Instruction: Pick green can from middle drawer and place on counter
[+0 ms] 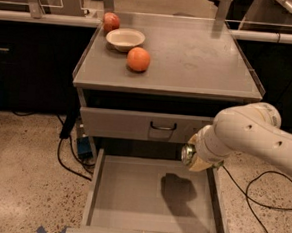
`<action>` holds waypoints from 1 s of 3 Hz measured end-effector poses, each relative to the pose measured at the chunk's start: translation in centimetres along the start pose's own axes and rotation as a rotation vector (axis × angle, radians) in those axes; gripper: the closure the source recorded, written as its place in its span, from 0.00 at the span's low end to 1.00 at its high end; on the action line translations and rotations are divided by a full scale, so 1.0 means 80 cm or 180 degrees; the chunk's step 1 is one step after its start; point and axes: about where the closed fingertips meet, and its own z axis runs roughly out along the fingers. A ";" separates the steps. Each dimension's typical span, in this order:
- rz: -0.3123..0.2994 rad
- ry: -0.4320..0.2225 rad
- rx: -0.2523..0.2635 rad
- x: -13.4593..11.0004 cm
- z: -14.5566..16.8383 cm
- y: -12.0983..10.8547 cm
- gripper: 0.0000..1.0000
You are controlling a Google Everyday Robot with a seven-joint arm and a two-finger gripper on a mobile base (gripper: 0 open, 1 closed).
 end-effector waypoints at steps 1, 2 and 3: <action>-0.0091 0.0026 0.0142 -0.011 -0.053 -0.018 1.00; -0.0125 0.0084 0.0317 -0.013 -0.094 -0.035 1.00; -0.0164 0.0121 0.0538 -0.015 -0.131 -0.053 1.00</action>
Offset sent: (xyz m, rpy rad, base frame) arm 0.0007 -0.0111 0.1259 -0.0531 -0.1766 -0.0029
